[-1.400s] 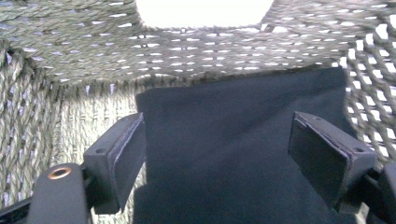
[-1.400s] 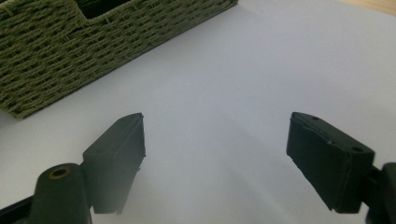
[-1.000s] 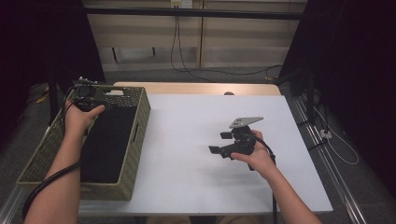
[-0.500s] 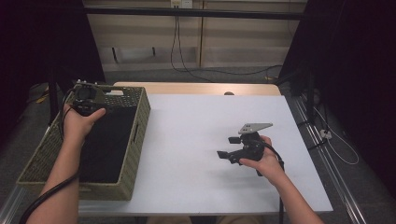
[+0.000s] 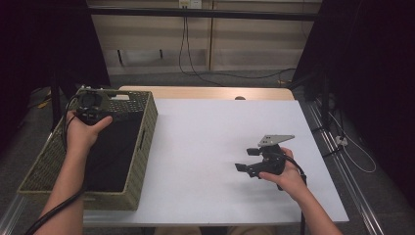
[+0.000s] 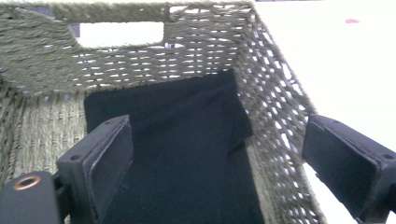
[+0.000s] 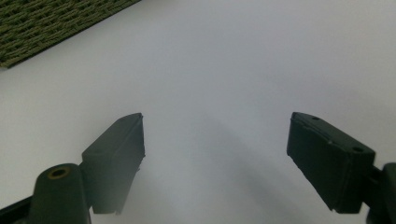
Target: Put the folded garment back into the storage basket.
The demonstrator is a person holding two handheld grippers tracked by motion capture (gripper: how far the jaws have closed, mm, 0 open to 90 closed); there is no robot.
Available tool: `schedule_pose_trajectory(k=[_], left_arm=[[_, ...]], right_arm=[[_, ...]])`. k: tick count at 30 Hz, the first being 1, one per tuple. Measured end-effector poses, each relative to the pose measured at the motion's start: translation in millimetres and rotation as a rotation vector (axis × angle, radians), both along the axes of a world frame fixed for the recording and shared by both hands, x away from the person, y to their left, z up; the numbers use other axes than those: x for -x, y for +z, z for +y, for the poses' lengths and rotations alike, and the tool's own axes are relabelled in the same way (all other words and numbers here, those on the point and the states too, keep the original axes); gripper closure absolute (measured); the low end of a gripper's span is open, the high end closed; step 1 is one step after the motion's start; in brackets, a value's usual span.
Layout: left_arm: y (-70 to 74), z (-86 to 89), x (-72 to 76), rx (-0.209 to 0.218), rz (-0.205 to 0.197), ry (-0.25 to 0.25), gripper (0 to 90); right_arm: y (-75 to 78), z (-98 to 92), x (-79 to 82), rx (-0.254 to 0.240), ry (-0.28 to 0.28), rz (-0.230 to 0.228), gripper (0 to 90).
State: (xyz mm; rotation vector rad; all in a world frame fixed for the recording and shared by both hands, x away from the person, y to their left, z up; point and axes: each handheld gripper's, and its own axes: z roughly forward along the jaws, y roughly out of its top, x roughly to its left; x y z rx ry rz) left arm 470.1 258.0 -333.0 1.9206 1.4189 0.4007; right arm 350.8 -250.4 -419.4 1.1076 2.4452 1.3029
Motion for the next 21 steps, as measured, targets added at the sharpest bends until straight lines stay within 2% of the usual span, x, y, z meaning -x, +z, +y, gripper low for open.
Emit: schedule_pose_trajectory(k=[4, 11, 21], left_arm=[[2.1, -3.1, 3.4, 0.008, -0.009, -0.007, 9.2], [10.9, -8.8, 15.3, 0.032, -0.058, -0.029, 8.9], [12.6, -9.7, 30.5, 0.064, -0.108, -0.036, 8.4]], right_arm=[[-0.2, -1.7, 3.9, 0.004, 0.002, -0.002, 18.5], [-0.7, -6.9, 10.0, 0.005, 0.0, -0.004, 18.6], [-3.6, -13.3, 15.1, 0.006, -0.004, -0.002, 18.5]])
